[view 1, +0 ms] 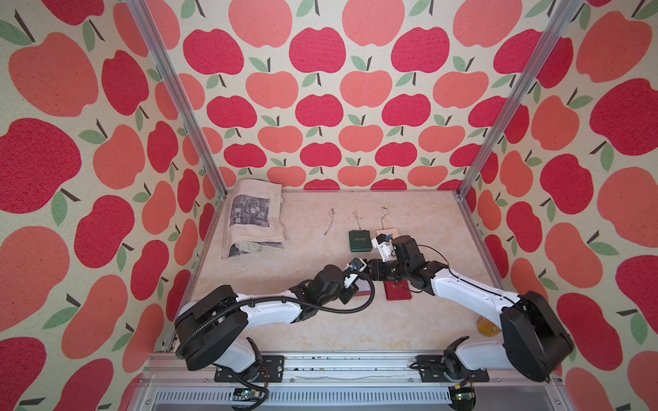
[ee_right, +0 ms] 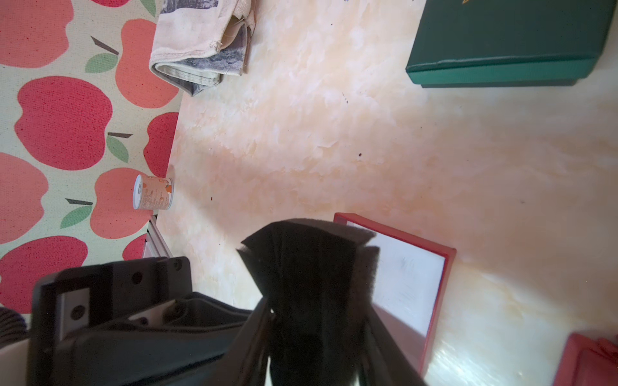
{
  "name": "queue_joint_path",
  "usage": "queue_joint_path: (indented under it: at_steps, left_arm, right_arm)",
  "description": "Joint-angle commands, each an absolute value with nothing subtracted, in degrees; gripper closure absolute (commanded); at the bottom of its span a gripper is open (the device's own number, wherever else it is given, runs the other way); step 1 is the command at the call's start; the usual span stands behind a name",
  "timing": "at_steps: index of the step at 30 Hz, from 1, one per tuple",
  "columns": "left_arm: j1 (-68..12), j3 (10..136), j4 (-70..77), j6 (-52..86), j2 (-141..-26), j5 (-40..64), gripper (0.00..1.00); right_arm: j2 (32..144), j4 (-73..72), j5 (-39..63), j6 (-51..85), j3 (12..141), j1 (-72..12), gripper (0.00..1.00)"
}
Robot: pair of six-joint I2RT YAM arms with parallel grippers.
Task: Take the necklace out of the lift-off lid jewelry box
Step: Place the inner lining in the jewelry box.
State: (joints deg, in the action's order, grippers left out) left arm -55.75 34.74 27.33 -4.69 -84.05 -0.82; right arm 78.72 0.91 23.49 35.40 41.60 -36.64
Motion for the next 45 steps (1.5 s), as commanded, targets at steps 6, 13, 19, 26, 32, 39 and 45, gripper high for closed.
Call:
queue_joint_path:
  at_steps: [6, 13, 19, 26, 32, 39, 45]
  left_arm:
    - [-56.15, 32.98, 28.31, -5.47, -82.19, -0.25, 0.92]
    - [-55.39, 30.75, 25.91, -5.74, -77.07, 1.89, 0.64]
    - [-53.53, 28.75, 23.81, -3.52, -73.04, 1.03, 0.71]
    - [-51.92, 28.82, 22.7, 0.24, -75.19, -1.63, 0.88]
    - [-51.51, 29.7, 22.76, 2.44, -79.47, -0.98, 0.98]
    - [-51.37, 30.71, 23.85, 4.12, -84.76, -0.29, 1.0]
    - [-51.42, 32.16, 24.13, 4.31, -88.13, 0.83, 1.0]
  right_arm:
    - [79.64, -0.46, 24.23, 35.98, 40.79, -37.23, 0.8]
    - [79.25, 2.05, 19.91, 35.24, 40.43, -38.21, 0.81]
    - [80.96, 1.29, 17.98, 35.98, 39.93, -39.14, 0.82]
    - [81.56, -0.46, 14.76, 38.68, 39.05, -40.22, 0.83]
    - [80.84, -3.86, 13.15, 41.58, 36.63, -40.57, 0.84]
    - [79.87, -6.58, 10.88, 44.28, 34.28, -40.99, 0.84]
    - [79.97, -7.05, 10.33, 44.81, 33.88, -41.14, 0.84]
